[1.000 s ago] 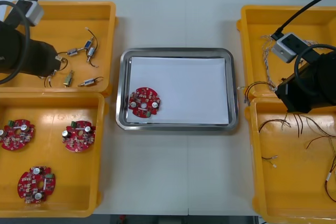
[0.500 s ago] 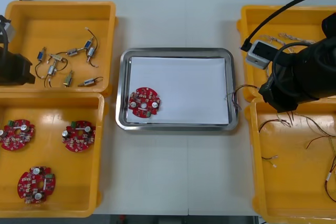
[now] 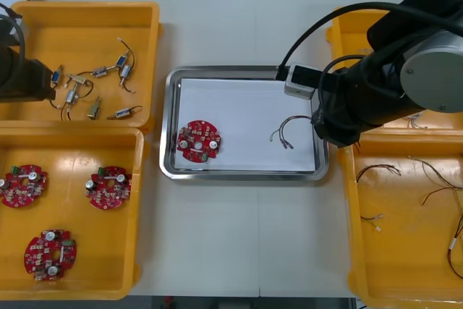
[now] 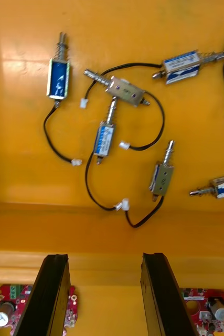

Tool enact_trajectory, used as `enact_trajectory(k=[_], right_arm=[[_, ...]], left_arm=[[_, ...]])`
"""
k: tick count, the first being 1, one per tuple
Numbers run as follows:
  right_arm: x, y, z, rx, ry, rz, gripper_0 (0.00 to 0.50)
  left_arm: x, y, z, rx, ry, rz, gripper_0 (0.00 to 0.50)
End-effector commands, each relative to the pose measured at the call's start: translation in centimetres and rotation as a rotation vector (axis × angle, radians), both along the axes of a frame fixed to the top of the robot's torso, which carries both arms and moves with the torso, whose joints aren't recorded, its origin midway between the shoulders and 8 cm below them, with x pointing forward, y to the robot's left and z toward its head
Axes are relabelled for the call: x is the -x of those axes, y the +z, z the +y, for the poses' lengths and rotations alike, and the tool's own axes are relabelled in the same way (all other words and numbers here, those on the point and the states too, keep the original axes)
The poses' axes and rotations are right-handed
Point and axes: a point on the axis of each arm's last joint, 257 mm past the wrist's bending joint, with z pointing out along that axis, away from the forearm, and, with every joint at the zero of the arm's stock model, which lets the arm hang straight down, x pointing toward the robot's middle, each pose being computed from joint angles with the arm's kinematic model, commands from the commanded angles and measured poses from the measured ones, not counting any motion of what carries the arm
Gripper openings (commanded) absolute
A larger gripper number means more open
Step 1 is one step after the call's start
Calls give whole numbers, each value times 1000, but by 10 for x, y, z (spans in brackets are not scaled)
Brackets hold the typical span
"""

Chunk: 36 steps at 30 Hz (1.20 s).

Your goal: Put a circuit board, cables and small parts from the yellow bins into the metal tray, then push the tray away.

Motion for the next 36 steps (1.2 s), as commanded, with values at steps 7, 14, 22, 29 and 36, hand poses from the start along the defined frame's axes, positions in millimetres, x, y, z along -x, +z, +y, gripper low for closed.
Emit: enact_trajectory(k=[7, 14, 22, 29, 36], right_arm=[[-14, -4, 29, 87, 88, -60, 0], [-15, -27, 42, 98, 127, -59, 0], [-23, -52, 50, 111, 139, -77, 0], [-33, -71, 53, 109, 126, -70, 0], [-41, -88, 56, 126, 115, -68, 0]], left_arm=[[-38, 28, -8, -103, -99, -76, 386], [-40, 2, -26, -103, -106, -31, 381], [-42, -19, -54, -86, -99, -8, 382], [-44, -22, -59, -76, -96, -13, 382], [-52, -33, -68, -54, -99, -21, 380]])
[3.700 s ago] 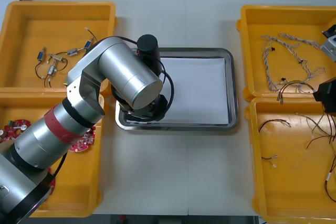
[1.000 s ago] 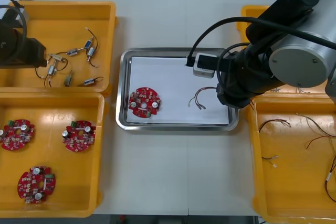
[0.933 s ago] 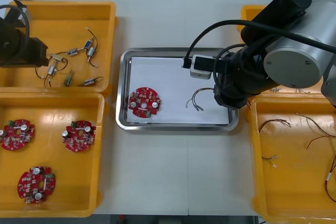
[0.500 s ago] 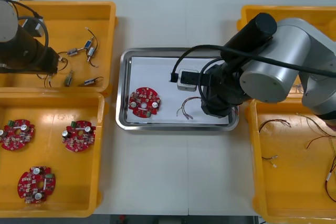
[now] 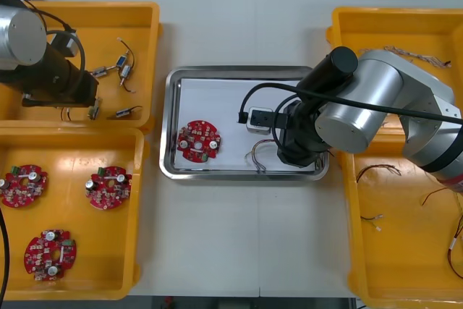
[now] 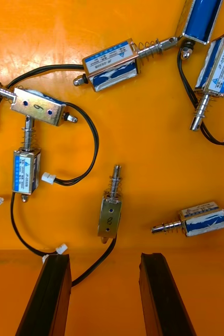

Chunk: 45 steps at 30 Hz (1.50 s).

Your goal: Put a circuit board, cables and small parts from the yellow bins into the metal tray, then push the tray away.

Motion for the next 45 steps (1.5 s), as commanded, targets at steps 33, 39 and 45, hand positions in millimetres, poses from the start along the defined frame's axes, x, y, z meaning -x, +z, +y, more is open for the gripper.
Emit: enact_trajectory(k=[33, 39, 45], right_arm=[[-9, 6, 49, -13, 43, -11, 458], [-11, 9, 47, -19, 30, -12, 500], [-15, 19, 41, -31, 5, -13, 500]], left_arm=[[-26, -19, -15, -55, -80, -61, 370], [-22, -25, -2, -58, -74, -59, 370], [-17, -34, 7, -58, -74, -50, 370]])
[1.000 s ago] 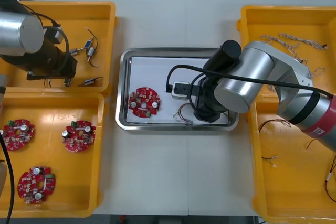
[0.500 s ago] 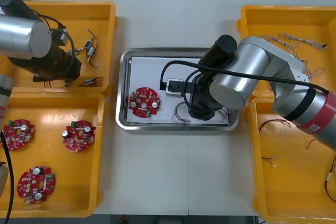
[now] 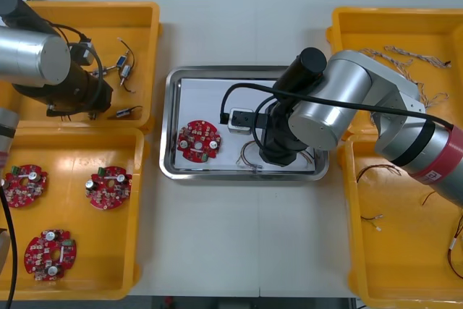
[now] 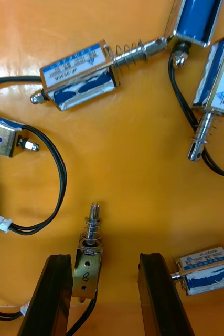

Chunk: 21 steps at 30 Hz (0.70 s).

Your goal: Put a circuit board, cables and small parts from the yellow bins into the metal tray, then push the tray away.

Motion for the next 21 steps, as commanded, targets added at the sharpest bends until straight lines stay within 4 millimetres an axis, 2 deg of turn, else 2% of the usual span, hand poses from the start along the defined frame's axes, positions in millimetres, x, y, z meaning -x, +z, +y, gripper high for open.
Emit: enact_trajectory(k=[1, 12, 17, 21], right_arm=[[-9, 31, 5, -27, -24, -26, 500], [-7, 88, -27, -35, -118, 19, 500], [-4, 116, -45, -55, -166, 34, 500], [-3, 138, -69, -79, -228, 49, 500]], left_arm=[[6, -3, 20, -56, -58, 2, 368], [8, -10, 25, -57, -57, 1, 360], [9, -11, 26, -59, -55, 2, 321], [10, -15, 27, -60, -55, 4, 285]])
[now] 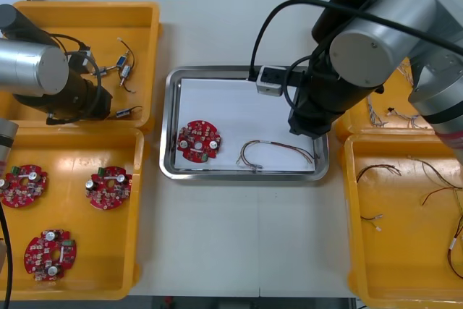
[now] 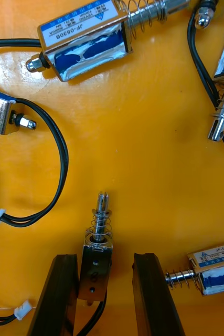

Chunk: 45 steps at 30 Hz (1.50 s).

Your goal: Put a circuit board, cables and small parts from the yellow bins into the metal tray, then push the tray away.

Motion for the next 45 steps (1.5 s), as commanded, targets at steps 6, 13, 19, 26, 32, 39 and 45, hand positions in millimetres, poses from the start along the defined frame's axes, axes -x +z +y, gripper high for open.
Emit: enact_trajectory(k=[6, 13, 19, 26, 32, 39, 45], right_arm=[[-12, 83, -56, -88, -182, -55, 500], [-12, 108, -102, -138, -381, -51, 500], [-12, 121, -141, -163, -574, -59, 500], [-12, 130, -179, -302, -796, 44, 500], [-16, 132, -225, -304, -926, 50, 500], [-36, 135, -267, -320, -1024, -19, 500], [-53, 129, -294, -360, -1086, -49, 500]], left_arm=[[5, -2, 22, -80, -64, 2, 281], [7, -7, 21, -83, -68, 8, 216], [8, -9, 20, -84, -71, 10, 122], [8, -9, 19, -77, -69, 12, 0], [9, 10, 16, -65, -68, 0, 0], [11, 43, 12, -44, -60, -6, 0], [-2, 69, 8, -40, -53, -52, 0]])
